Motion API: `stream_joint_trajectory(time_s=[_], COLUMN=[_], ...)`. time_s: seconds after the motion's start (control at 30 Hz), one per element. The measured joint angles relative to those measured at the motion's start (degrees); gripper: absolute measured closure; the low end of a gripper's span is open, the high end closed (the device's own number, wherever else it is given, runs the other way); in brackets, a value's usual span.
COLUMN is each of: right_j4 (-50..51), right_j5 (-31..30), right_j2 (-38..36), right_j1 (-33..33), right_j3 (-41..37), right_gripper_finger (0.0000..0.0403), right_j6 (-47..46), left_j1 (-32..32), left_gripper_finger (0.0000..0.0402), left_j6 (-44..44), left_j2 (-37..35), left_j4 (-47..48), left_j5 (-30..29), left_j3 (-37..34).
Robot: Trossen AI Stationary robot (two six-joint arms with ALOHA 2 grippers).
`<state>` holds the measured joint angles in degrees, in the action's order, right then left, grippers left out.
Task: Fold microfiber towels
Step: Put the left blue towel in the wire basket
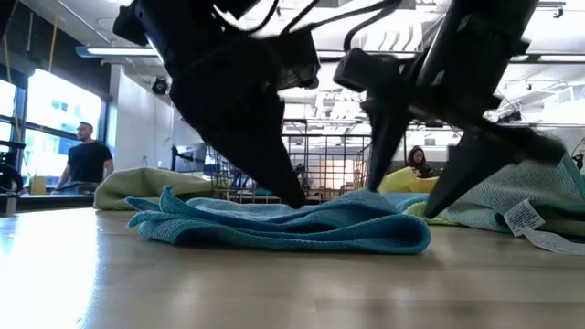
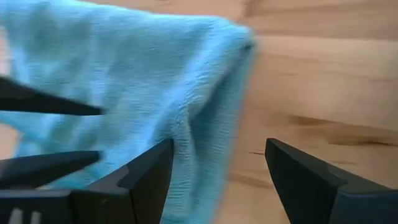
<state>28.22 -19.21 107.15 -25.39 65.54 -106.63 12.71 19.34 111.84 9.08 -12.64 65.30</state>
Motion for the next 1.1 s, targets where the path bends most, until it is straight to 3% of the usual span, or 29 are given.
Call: stream_joint_trajectory(time_s=[0.27,0.6,1.1], right_j4=[-20.81,-21.84,-24.26], right_j5=[-3.38,-5.65,-5.61], right_j2=[-0.46,-2.73,-1.38], right_j1=[-0.63,-2.99,-1.23], right_j3=[-11.21,-12.26,-12.17], right_gripper_finger=[0.0153,0.0153,0.0153], right_j6=[-3.80,-5.31,-3.92], left_j1=[0.31,0.42,0.46], left_gripper_finger=[0.0268,0.0268,0.0268], left_j6=[1.52,1.36,0.96], left_j2=[2.84,3.19,3.45], left_j4=[-0.56,-0.61,-3.08], left_j5=[2.31,2.14,2.08], left_j3=[0.16,0.13,0.00])
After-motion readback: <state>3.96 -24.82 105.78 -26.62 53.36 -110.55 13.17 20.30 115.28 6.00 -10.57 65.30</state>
